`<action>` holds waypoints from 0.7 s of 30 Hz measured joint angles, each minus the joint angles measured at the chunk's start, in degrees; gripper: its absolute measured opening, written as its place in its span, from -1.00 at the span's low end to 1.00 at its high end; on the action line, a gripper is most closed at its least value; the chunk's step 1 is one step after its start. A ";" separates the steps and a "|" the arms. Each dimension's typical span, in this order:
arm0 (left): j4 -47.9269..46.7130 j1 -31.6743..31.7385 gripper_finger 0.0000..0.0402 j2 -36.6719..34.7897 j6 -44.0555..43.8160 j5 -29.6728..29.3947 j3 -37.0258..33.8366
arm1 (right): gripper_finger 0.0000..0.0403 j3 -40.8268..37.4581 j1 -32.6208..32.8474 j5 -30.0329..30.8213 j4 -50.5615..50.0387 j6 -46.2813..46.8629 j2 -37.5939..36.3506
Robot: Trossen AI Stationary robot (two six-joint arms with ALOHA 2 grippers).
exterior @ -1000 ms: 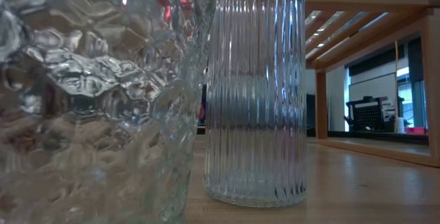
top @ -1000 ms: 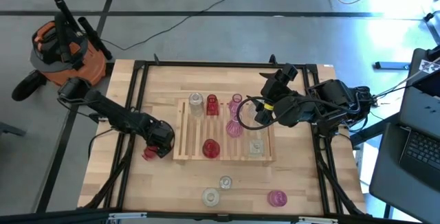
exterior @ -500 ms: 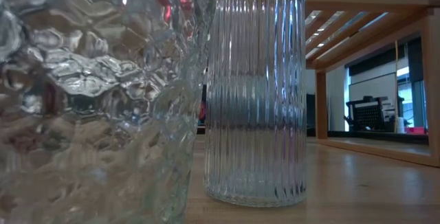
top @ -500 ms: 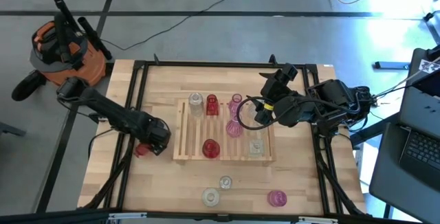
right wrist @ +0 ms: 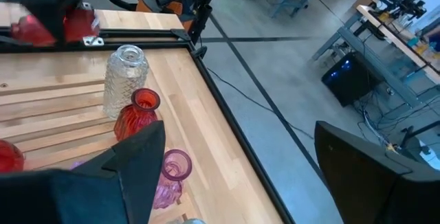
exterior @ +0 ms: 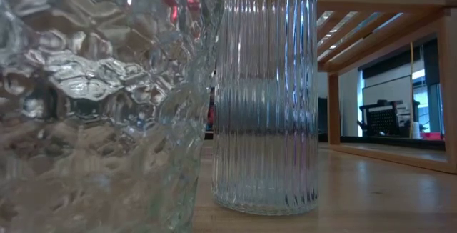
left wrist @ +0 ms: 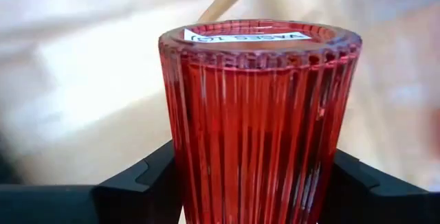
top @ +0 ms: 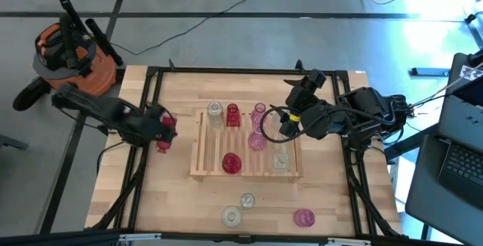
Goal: Sort vases onto shelf
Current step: Put the red vase on the shelf aligned with the other red vase
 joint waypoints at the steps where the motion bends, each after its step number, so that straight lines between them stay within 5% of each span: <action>1: 0.77 -0.42 0.15 -0.85 0.82 -2.71 1.83 | 0.58 0.00 0.00 0.00 0.62 -0.44 0.00; 6: 12.37 -2.82 0.15 -3.03 11.02 -19.22 11.12 | 0.58 0.00 -0.02 -0.60 5.71 -5.53 0.00; 10: 34.68 -4.00 0.15 -2.78 30.51 -28.62 14.74 | 0.58 0.00 -0.02 -3.04 14.05 -14.91 0.00; 17: 84.60 -4.30 0.15 4.11 69.11 -22.54 14.46 | 0.58 0.00 0.00 -5.69 35.05 -35.57 0.57; 21: 100.84 -3.67 0.15 10.00 81.26 -15.39 14.41 | 0.58 -0.04 -1.07 -8.63 48.28 -41.12 1.29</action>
